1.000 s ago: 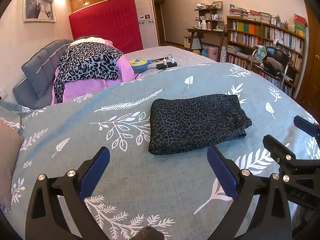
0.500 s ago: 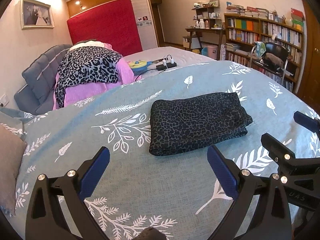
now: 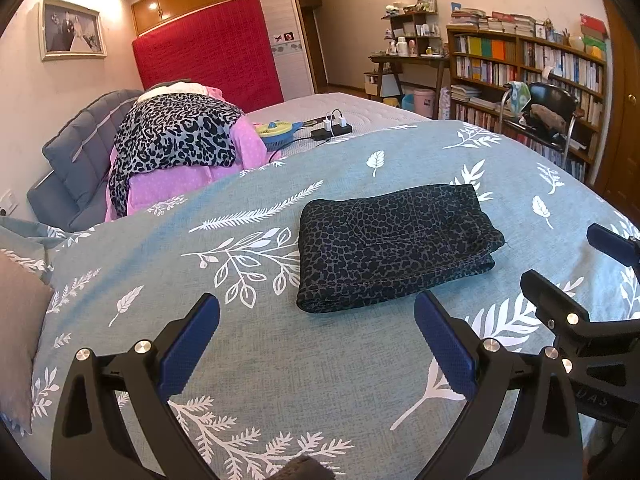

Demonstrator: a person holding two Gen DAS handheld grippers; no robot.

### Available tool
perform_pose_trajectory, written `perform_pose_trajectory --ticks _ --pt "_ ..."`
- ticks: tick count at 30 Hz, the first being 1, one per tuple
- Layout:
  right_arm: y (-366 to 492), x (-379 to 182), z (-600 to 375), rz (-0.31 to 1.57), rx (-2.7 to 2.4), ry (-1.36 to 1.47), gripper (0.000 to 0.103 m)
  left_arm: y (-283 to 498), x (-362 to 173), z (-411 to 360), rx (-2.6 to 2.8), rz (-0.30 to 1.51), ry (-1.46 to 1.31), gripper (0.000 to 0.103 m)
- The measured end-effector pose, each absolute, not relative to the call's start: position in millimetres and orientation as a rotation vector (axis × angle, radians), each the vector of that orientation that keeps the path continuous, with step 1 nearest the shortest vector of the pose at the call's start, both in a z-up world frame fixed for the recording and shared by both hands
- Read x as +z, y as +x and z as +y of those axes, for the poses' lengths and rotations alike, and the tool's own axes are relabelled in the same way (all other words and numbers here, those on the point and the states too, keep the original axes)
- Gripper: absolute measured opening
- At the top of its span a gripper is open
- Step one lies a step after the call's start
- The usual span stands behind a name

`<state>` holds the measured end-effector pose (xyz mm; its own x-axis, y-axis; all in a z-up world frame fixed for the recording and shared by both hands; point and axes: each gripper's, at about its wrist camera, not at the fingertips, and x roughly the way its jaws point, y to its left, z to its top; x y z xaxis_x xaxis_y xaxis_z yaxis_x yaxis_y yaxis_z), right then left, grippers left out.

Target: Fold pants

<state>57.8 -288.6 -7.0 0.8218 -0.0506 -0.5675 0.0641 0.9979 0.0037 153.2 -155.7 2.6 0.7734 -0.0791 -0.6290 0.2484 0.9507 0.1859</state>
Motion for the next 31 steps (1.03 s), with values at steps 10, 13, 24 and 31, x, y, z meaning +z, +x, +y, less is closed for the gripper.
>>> perform_pose_trajectory --ticks 10,13,24,31 --pt "58.7 -8.6 -288.5 0.606 -0.06 0.022 0.097 155.9 -1.1 -157.6 -0.185 0.667 0.27 0.097" --pt "58.7 -8.5 -288.4 0.607 -0.059 0.023 0.097 155.7 -1.0 -157.8 -0.184 0.666 0.272 0.097" --pt "61.8 -20.0 -288.5 0.62 -0.049 0.019 0.097 158.3 -6.7 -153.4 -0.191 0.68 0.265 0.097" --pt "65.5 -33.5 -288.2 0.661 -0.053 0.016 0.097 177.1 -44.2 -123.7 -0.14 0.808 0.22 0.097"
